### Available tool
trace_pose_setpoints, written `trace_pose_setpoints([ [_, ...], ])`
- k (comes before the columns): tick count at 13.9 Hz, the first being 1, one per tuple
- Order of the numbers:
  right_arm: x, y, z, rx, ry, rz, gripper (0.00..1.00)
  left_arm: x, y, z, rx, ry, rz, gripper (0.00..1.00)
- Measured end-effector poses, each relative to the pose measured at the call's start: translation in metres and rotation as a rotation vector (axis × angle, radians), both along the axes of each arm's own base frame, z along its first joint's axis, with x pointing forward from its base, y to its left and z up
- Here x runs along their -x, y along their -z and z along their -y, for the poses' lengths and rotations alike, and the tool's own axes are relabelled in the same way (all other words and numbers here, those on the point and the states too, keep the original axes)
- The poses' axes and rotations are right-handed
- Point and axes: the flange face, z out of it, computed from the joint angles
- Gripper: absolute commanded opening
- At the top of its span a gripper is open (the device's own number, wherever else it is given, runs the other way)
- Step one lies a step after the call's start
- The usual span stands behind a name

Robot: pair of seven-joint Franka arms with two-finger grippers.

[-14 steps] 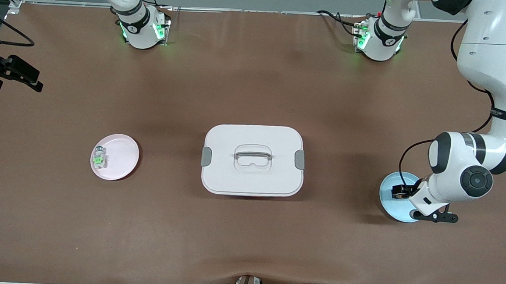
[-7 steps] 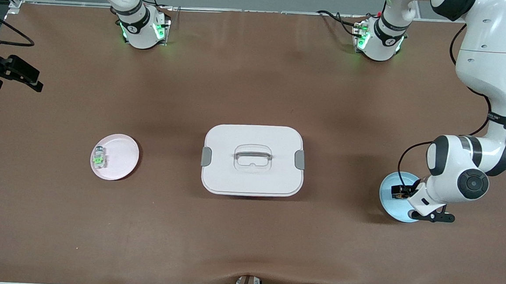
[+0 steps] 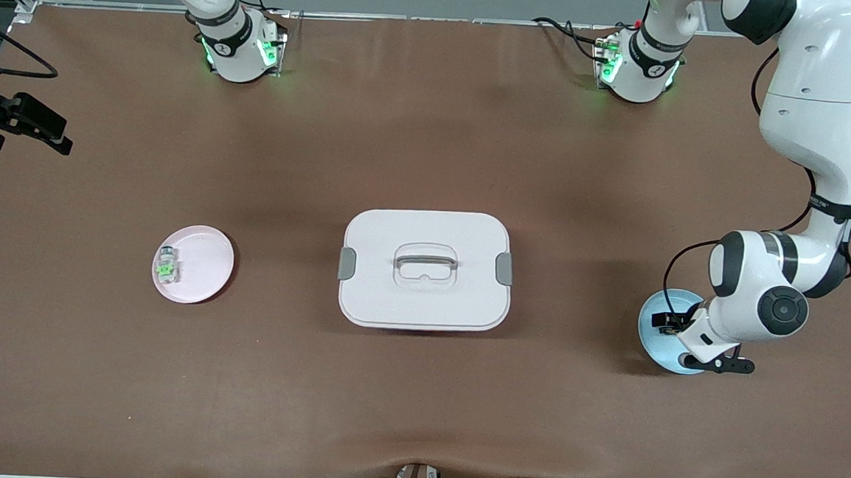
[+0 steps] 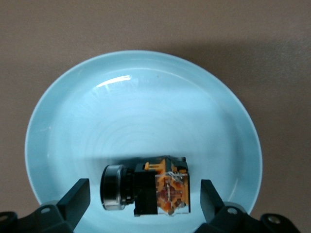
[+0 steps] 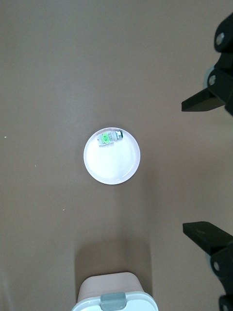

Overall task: Transfer orange switch to right arm and place
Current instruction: 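Lower the left gripper onto the orange switch on the blue plate, then close the left gripper on the orange switch and lift it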

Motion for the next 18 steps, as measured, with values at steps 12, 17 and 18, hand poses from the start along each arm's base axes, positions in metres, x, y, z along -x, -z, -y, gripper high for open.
trace_pose_setpoints([
  [12, 0.0, 0.0, 0.0, 0.0, 0.0, 0.0, 1.0, -0.012, -0.087, 0.006, 0.012, -0.034, 0.096, 0.0],
  [17, 0.0, 0.0, 0.0, 0.0, 0.001, 0.0, 1.0, 0.0, -0.191, 0.017, 0.108, -0.099, 0.126, 0.0],
  [18, 0.0, 0.0, 0.001, 0.0, 0.002, 0.0, 1.0, 0.004, -0.209, 0.02, 0.129, -0.115, 0.123, 0.0],
])
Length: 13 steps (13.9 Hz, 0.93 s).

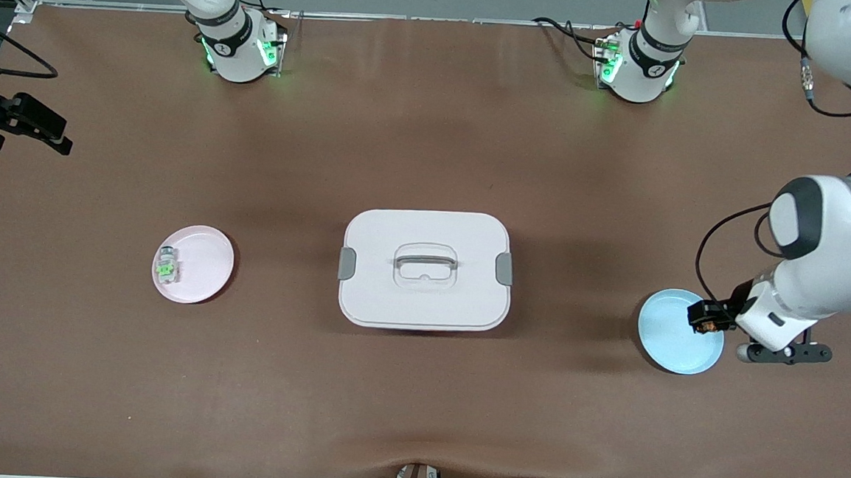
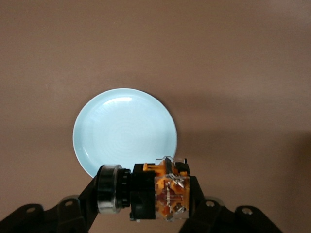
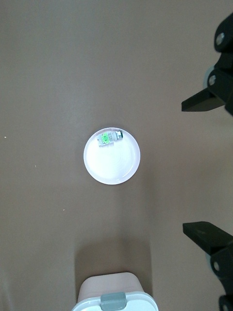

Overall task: Transfer orange switch to right arm and place
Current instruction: 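Close the left gripper on the orange switch and lift it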

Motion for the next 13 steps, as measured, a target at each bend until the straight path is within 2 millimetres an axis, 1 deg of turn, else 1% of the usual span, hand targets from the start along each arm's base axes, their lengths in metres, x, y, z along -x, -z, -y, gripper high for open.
trace_pose_setpoints([
  [2, 0.0, 0.0, 0.001, 0.0, 0.002, 0.001, 1.0, 0.01, -0.034, 0.006, 0.016, -0.05, -0.033, 0.0],
  [3, 0.0, 0.0, 0.002, 0.0, 0.004, 0.001, 1.0, 0.016, -0.05, 0.013, 0.019, -0.07, -0.052, 0.0],
  [6, 0.0, -0.001, 0.003, 0.0, 0.006, 0.005, 1.0, 0.042, -0.097, 0.04, 0.062, -0.113, -0.101, 0.0],
  [8, 0.0, -0.001, 0.003, 0.0, 0.006, 0.005, 1.0, 0.063, -0.125, 0.055, 0.125, -0.2, -0.157, 0.0],
  [9, 0.0, -0.001, 0.003, 0.0, 0.006, 0.005, 1.0, 0.072, -0.137, 0.066, 0.145, -0.245, -0.18, 0.0],
  [10, 0.0, -0.001, 0.002, 0.0, 0.006, 0.005, 1.0, 0.08, -0.147, 0.083, 0.154, -0.295, -0.197, 0.0],
  [11, 0.0, -0.001, 0.002, 0.0, 0.005, 0.006, 1.0, 0.087, -0.155, 0.105, 0.155, -0.351, -0.206, 0.0],
  [13, -0.001, -0.003, 0.002, 0.0, 0.005, 0.015, 1.0, 0.099, -0.161, 0.152, 0.16, -0.445, -0.233, 0.0],
])
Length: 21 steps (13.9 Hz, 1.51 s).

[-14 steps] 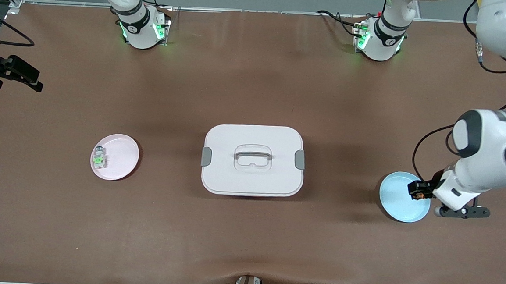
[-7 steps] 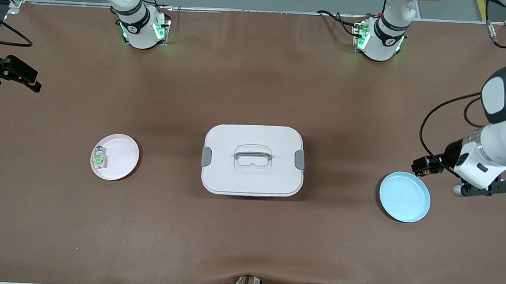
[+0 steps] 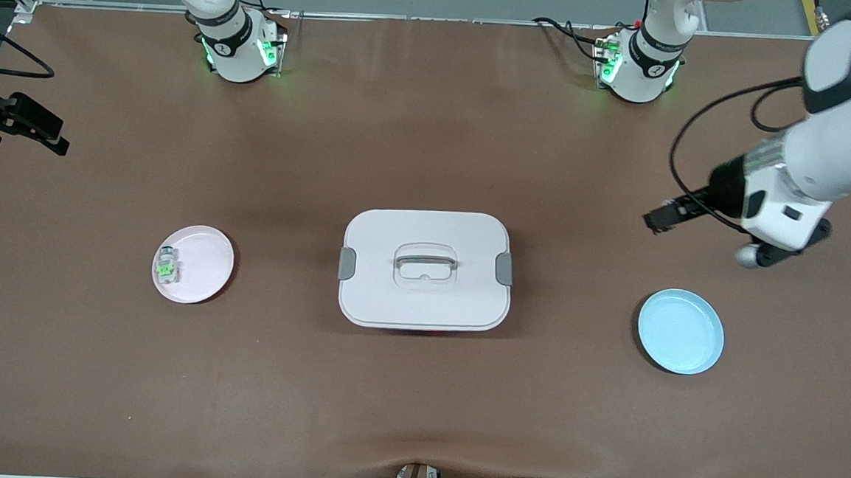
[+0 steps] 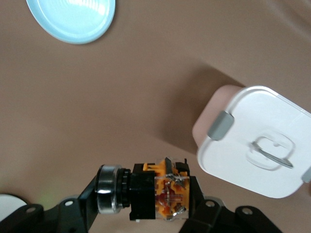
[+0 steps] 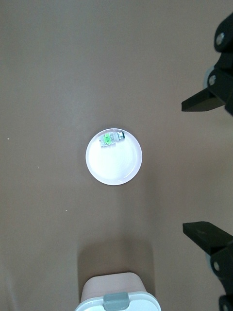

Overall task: Transfer orange switch to right arm and place
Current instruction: 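Close the left gripper on the orange switch and lift it, then carry the switch with the left gripper while the right gripper approaches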

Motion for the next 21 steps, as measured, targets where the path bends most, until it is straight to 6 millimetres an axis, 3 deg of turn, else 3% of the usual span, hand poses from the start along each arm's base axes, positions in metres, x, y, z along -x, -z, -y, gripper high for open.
trace_pose_setpoints([
  [3, 0.0, -0.001, -0.002, -0.007, -0.002, 0.003, 1.0, 0.015, -0.006, 0.062, 0.037, -0.104, -0.022, 0.0],
  [7, 0.0, -0.001, -0.002, -0.07, 0.005, 0.002, 1.0, 0.034, -0.021, 0.128, 0.172, -0.261, -0.071, 0.0],
  [12, 0.0, -0.001, -0.025, -0.261, 0.026, 0.038, 1.0, 0.071, -0.011, 0.204, 0.147, -0.377, -0.179, 0.0],
  [16, 0.028, 0.033, -0.062, -0.497, 0.136, 0.16, 1.0, 0.08, 0.002, 0.248, 0.138, -0.421, -0.249, 0.0],
  [19, 0.068, 0.066, -0.109, -0.61, 0.263, 0.201, 1.0, 0.09, 0.022, 0.278, 0.119, -0.413, -0.3, 0.0],
  [21, 0.09, 0.073, -0.144, -0.647, 0.334, 0.217, 1.0, 0.091, 0.028, 0.284, 0.113, -0.415, -0.313, 0.0],
])
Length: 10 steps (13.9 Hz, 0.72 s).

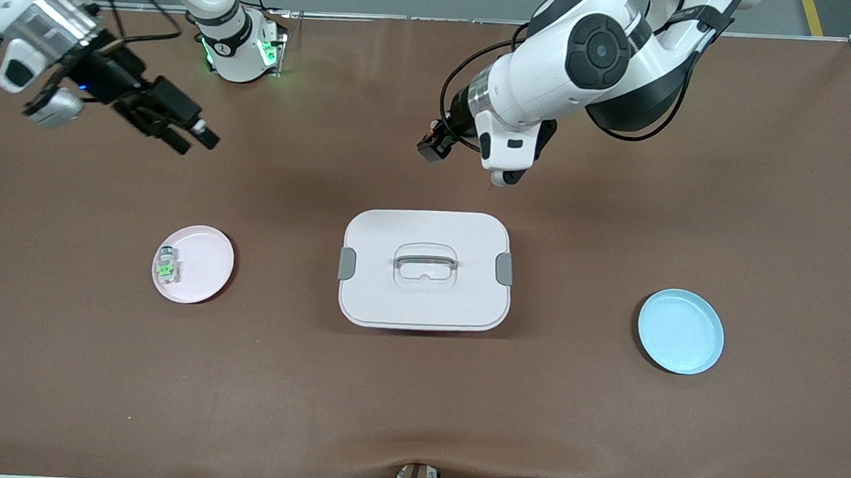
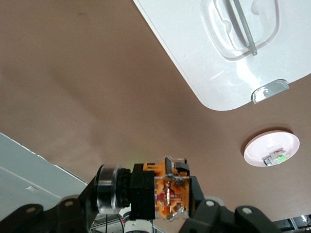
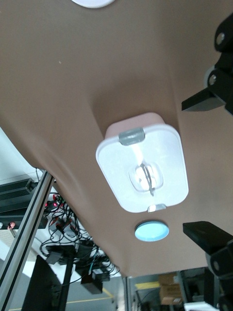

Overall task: Transfer orange switch to right arm and place
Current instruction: 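Carry the switch with the left gripper while the right gripper approaches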

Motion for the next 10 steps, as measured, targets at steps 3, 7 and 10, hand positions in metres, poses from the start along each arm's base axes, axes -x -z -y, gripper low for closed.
trace_pose_setpoints([
  [3, 0.017, 0.011, -0.039, -0.1, 0.062, 0.025, 1.0, -0.005, 0.004, 0.002, 0.01, -0.014, 0.004, 0.0],
  [7, 0.049, 0.047, -0.089, -0.225, 0.158, 0.08, 1.0, -0.011, 0.008, 0.003, 0.019, -0.03, 0.011, 0.0],
  [10, 0.081, 0.066, -0.134, -0.278, 0.187, 0.097, 1.0, -0.016, 0.009, 0.0, 0.025, -0.046, 0.02, 0.0],
])
